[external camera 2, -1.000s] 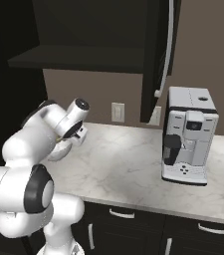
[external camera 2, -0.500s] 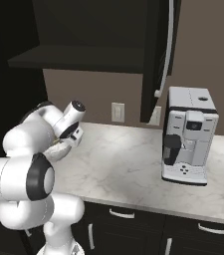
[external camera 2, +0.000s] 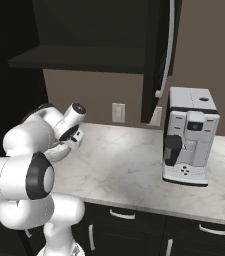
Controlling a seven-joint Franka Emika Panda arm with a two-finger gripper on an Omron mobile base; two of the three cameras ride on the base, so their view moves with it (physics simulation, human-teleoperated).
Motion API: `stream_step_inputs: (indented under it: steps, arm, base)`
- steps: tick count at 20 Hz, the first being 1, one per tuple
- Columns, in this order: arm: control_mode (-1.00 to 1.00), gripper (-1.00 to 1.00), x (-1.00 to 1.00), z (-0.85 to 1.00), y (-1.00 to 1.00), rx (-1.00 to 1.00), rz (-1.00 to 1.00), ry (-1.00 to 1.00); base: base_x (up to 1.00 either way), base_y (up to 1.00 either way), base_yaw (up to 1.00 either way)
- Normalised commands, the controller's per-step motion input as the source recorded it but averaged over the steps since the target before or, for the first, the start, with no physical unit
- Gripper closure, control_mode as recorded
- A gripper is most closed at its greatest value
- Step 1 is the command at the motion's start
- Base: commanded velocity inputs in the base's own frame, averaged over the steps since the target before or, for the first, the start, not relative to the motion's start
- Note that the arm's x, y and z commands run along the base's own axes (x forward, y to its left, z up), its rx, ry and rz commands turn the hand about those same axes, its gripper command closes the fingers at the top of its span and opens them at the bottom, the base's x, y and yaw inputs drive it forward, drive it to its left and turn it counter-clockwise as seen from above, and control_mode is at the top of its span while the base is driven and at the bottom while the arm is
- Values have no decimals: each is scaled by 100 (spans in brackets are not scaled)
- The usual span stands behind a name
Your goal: Pick up the bowls on the counter and stack them on top of one another in the open cabinet. Place the smaller bowl on top of the larger bowl.
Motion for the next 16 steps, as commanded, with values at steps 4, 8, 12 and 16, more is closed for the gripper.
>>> stream_step_inputs:
  steps: [4, 8, 12, 16]
  arm:
    - [-100, 100, 5, -3, 0, 0, 0, -1]
    - [-100, 100, 8, -5, 0, -1, 0, -1]
    - [-100, 100, 11, -6, 0, -3, 0, 0]
    - [-100, 100, 2, -1, 0, -5, 0, 0]
  base:
    - [0, 0, 0]
    - [0, 0, 0]
    - [0, 0, 0]
    - [0, 0, 0]
